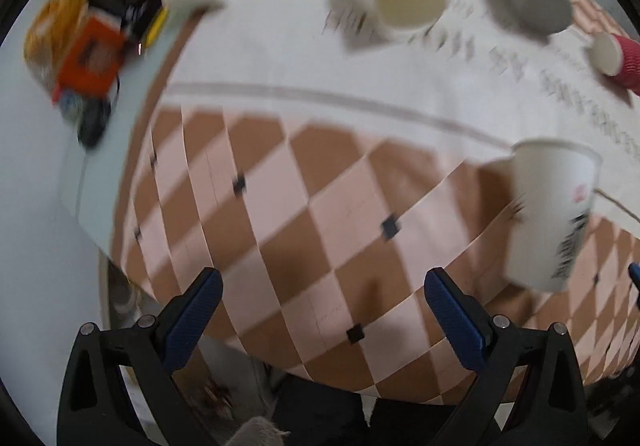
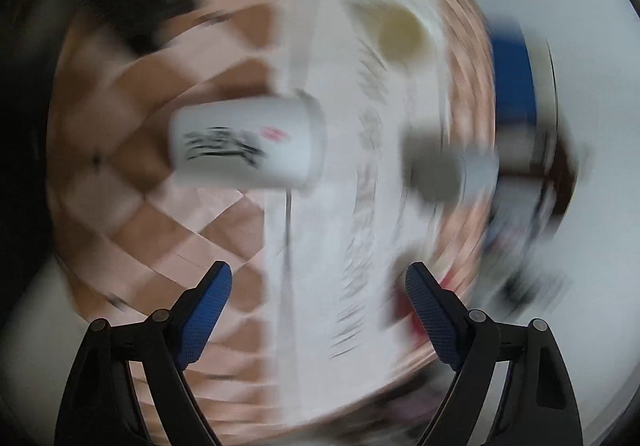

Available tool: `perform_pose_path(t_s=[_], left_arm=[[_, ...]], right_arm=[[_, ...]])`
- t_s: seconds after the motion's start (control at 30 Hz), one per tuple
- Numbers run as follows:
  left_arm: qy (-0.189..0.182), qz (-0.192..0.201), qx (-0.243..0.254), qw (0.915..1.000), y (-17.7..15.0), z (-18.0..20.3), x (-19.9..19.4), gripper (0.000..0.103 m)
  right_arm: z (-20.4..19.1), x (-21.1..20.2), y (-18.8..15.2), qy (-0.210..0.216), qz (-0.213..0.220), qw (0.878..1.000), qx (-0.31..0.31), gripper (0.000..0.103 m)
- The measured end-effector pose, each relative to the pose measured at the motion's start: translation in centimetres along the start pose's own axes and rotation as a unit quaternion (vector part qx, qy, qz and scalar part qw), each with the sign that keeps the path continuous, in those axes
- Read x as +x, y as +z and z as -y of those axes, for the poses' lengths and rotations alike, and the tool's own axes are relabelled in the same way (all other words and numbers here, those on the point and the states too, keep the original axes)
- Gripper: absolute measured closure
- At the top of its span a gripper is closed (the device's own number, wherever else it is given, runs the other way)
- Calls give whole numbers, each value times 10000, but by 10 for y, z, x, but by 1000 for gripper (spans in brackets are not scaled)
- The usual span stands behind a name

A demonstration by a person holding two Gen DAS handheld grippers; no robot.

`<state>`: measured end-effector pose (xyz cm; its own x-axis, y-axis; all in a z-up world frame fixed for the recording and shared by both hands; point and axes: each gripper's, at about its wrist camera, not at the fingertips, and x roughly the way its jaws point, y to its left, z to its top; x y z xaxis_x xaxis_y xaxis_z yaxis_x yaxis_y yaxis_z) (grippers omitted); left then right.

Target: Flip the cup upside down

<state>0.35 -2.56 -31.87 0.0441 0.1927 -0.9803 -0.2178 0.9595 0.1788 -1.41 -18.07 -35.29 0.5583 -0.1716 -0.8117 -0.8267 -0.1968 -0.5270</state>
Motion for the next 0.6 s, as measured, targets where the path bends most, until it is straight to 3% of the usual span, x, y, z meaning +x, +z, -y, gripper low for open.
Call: perform_pose_path(t_s=[0.07,0.17,0.3,0.37,0.47,0.57,0.6], left_arm=[[-14,-97,-129,9999,-6,-6,12,0],[-65,-217,-309,9993,-9,-17,24,0],[-112,-268,-462,9985,-7,-29,34,0],[-144,-280,-498,9983,-8,-36,36,0],[-176,-298,-511,9981,-7,-44,41,0],[-168,-279,-531,9981,-6,-53,43,0],[-164,-270,-547,9980,-4,-58,44,0]], right_arm=[[-27,1,11,-567,183,9895,-1314,14],[-58,11,14,-1036,382,9500,-2922,14],[-75,30,15,-1338,394,8995,-4139,17],[-76,39,16,-1434,375,8826,-4462,22],[-77,45,21,-1416,302,8785,-4552,37],[-68,44,27,-1338,273,8831,-4488,38],[-63,43,31,-1232,256,8901,-4380,38]])
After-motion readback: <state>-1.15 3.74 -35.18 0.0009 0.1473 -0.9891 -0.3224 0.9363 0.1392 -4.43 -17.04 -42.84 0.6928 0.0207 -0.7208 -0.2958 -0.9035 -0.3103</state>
